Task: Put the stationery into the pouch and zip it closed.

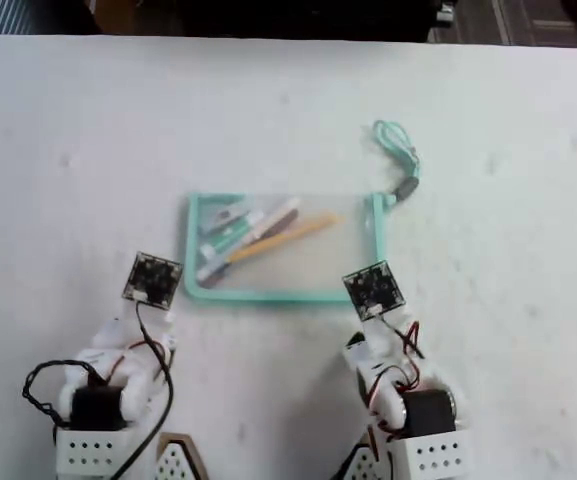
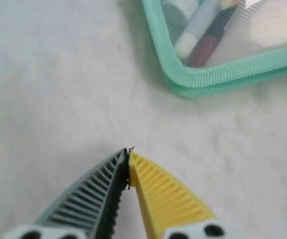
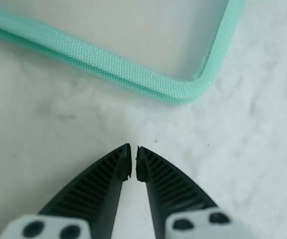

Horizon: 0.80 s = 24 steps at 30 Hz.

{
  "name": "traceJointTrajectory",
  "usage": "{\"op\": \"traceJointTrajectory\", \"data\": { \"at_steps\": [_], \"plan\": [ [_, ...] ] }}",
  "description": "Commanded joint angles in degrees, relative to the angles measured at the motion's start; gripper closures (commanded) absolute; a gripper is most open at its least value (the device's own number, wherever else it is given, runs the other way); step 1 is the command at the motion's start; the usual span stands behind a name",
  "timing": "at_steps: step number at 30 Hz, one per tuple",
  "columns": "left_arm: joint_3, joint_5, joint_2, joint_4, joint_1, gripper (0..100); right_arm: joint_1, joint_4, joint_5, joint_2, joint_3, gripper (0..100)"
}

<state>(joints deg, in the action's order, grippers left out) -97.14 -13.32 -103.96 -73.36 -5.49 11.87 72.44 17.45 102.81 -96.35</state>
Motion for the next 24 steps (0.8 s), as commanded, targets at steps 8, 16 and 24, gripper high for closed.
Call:
{"op": "traceJointTrajectory", "data": {
  "at_steps": [8,16,24],
  "plan": [
    [0.18,-0.53,-0.4,-0.18,0.13,98,-0.84,0.22,-8.97,0.31,-0.53,98.2],
    [0.18,-0.53,-0.4,-0.18,0.13,98,-7.6,0.22,-15.03,0.4,-0.53,98.1],
    [0.18,-0.53,-0.4,-0.18,0.13,98,-7.52,0.22,-15.03,0.4,-0.53,98.1]
  ]
}}
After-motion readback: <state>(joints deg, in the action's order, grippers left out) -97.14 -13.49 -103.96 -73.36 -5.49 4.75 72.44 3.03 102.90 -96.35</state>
